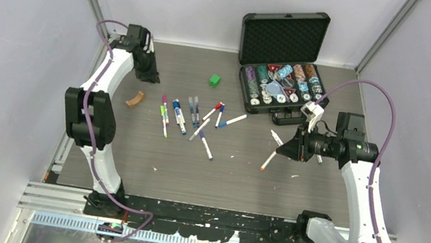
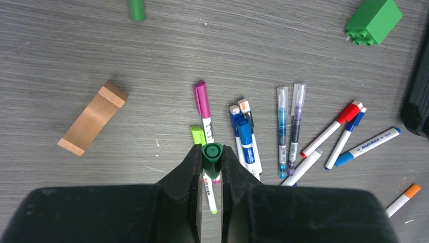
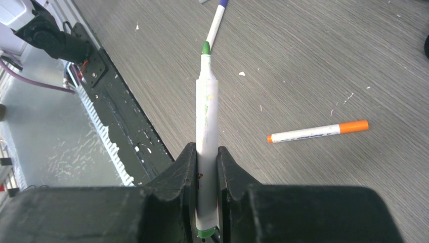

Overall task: Open the pen caps
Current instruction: Place the pen cap at the center of the board.

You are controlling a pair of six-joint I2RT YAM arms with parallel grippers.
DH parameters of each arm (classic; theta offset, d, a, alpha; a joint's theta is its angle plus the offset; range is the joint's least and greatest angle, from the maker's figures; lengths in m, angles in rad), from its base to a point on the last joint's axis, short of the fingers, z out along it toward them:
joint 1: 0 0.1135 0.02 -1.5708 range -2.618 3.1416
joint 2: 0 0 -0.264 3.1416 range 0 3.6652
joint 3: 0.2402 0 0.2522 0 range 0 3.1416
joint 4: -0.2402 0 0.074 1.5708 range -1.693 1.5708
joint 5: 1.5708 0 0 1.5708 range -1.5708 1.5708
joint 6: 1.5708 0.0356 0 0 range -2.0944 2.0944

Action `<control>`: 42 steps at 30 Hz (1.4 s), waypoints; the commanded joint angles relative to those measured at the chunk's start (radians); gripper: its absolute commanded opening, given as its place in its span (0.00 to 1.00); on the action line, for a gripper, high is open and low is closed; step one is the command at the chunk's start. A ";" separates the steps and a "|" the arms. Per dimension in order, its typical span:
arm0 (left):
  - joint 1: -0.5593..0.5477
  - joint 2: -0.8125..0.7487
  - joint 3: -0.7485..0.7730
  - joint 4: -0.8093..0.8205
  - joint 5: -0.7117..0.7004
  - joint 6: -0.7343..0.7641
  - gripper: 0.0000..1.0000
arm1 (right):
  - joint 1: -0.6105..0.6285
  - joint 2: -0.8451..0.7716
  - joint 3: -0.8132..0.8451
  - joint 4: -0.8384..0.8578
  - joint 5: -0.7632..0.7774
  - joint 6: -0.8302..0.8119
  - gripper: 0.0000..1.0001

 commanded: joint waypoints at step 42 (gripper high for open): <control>0.056 0.411 0.347 -0.172 -0.161 0.106 0.02 | -0.017 -0.041 0.009 -0.013 -0.029 -0.045 0.00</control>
